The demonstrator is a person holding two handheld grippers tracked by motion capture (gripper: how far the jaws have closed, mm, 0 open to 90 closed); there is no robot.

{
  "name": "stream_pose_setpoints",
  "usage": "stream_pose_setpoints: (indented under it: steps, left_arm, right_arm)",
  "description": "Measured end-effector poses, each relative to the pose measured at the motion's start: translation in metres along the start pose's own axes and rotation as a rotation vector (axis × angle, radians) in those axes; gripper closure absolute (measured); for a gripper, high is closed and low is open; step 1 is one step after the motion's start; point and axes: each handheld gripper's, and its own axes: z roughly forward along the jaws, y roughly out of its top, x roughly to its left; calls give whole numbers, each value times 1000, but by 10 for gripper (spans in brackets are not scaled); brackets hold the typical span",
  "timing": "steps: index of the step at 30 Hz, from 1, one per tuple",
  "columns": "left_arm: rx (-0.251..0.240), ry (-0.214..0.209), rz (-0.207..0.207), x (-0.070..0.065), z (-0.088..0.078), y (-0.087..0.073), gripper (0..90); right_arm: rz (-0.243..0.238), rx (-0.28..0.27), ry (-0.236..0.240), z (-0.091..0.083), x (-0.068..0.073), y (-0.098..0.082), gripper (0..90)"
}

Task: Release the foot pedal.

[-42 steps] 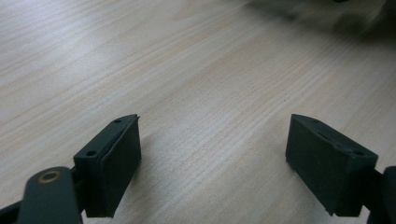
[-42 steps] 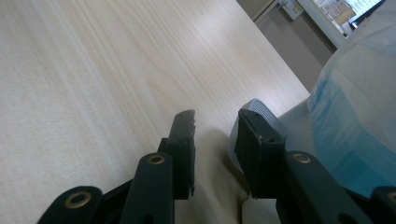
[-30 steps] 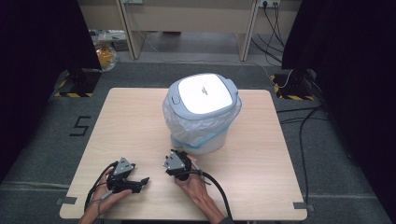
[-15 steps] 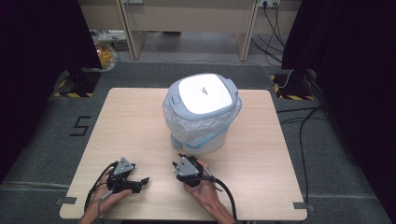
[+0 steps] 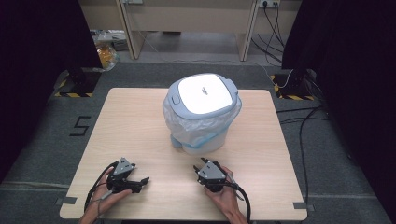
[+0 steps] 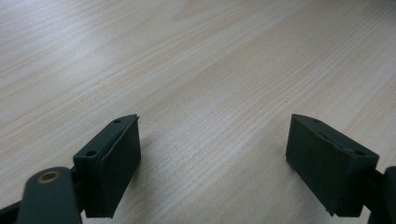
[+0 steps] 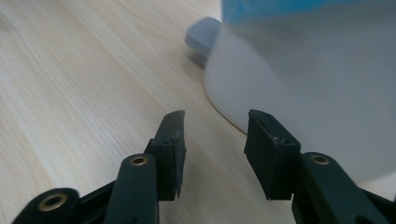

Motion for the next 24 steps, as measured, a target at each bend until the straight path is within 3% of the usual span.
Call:
stream_pose_setpoints:
  steps: [6,7,12,13,20,24]
  left_arm:
    - [0,0,2,0,0,0,167]
    - [1,0,2,0,0,0,167]
    - [1,0,2,0,0,0,166]
    - [1,-1,2,0,0,0,166]
    - [2,0,4,0,0,0,165]
    - [2,0,4,0,0,0,165]
  right_arm:
    - [68,21,-37,-12,-16,-11,411]
    - [108,32,-51,-16,-23,-14,354]
    - [166,55,-79,-23,-36,-22,284]
    - [206,62,-75,-26,-39,-27,257]
    - [227,109,-107,-38,-49,-40,224]
    - [244,150,-100,-41,-53,-43,225]
